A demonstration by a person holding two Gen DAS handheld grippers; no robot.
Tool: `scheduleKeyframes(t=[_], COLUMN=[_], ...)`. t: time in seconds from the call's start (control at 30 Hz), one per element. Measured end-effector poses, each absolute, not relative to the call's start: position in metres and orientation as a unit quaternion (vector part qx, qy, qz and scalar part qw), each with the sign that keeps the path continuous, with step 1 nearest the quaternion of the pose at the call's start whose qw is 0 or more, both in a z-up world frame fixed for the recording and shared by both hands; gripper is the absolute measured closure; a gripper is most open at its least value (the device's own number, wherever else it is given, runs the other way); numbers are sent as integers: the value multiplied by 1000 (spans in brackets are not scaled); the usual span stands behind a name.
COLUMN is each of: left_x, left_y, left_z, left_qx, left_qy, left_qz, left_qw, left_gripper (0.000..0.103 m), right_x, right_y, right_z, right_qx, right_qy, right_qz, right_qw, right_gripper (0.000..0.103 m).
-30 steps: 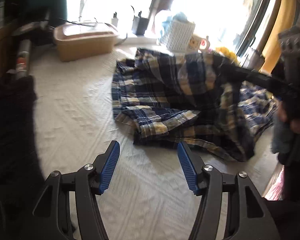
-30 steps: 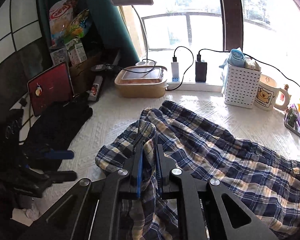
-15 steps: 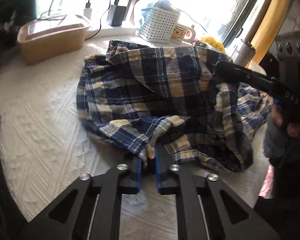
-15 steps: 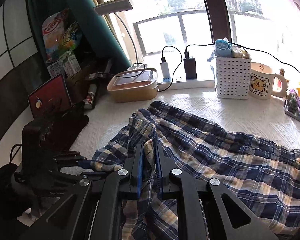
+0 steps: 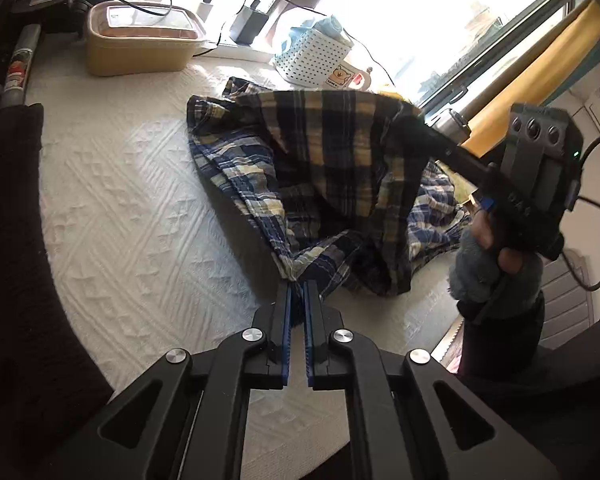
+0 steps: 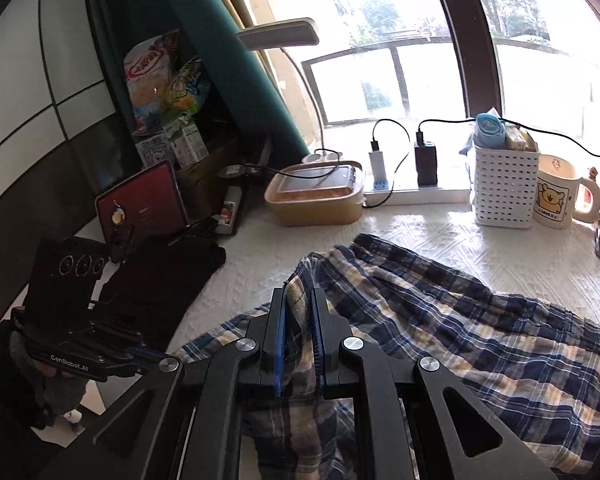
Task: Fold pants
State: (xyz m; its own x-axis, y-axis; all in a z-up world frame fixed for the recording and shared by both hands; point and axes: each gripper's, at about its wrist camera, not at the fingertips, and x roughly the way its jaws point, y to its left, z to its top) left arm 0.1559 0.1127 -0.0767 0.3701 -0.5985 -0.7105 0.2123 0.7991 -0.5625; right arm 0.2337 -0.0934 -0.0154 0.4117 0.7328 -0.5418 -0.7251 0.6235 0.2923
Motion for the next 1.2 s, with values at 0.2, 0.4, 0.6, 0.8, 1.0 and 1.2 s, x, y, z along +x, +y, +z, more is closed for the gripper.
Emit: scheduleKeyframes(t=[0.2, 0.4, 0.6, 0.8, 1.0, 1.2], left_x=[146, 144, 153, 152, 140, 135], left_y=[115, 111, 97, 90, 123, 128], left_z=[-88, -106, -119, -123, -108, -106], left_qx=[-182, -181, -172, -140, -148, -143], left_qy=[502, 498, 490, 500, 496, 519], left_qz=[-250, -247, -245, -250, -244, -246], left_qw=[808, 811, 819, 817, 820, 806], left_gripper=[98, 29, 46, 101, 102, 101], right_x=[215, 208, 205, 203, 201, 190], right_y=[-62, -43, -43, -50, -53, -31], right_z=[-6, -10, -6, 2, 9, 3], right_qx=[-10, -19, -23, -23, 9, 6], right_qy=[319, 327, 324, 317, 320, 348], right_qz=[465, 467, 459, 454, 485, 520], right_qw=[826, 821, 827, 832, 814, 780], right_gripper=[91, 91, 91, 91, 91, 91])
